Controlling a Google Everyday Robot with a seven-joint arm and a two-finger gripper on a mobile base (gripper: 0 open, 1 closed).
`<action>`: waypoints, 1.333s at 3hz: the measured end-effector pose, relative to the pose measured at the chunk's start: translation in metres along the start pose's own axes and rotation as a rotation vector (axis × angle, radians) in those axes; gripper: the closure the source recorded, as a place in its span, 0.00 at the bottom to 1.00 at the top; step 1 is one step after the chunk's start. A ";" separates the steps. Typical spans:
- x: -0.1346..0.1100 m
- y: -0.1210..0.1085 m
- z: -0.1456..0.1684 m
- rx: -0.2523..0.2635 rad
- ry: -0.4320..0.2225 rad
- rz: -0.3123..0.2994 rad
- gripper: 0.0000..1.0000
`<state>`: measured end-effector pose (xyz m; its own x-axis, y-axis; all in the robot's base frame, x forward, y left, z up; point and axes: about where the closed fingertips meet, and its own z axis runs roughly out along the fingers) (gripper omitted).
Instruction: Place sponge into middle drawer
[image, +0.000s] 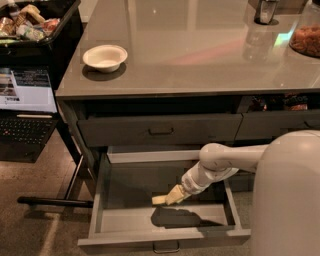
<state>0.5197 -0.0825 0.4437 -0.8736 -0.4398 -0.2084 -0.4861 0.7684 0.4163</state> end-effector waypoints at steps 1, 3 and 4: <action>0.012 -0.005 0.022 -0.052 0.032 0.046 0.62; 0.026 -0.011 0.041 -0.146 0.040 0.111 0.16; 0.026 -0.012 0.042 -0.149 0.040 0.113 0.00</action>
Offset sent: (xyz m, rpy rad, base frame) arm -0.0192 -0.0016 -0.0543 0.1264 0.1679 -0.0518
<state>0.5017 -0.0836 0.3965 -0.9195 -0.3747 -0.1187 -0.3734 0.7381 0.5620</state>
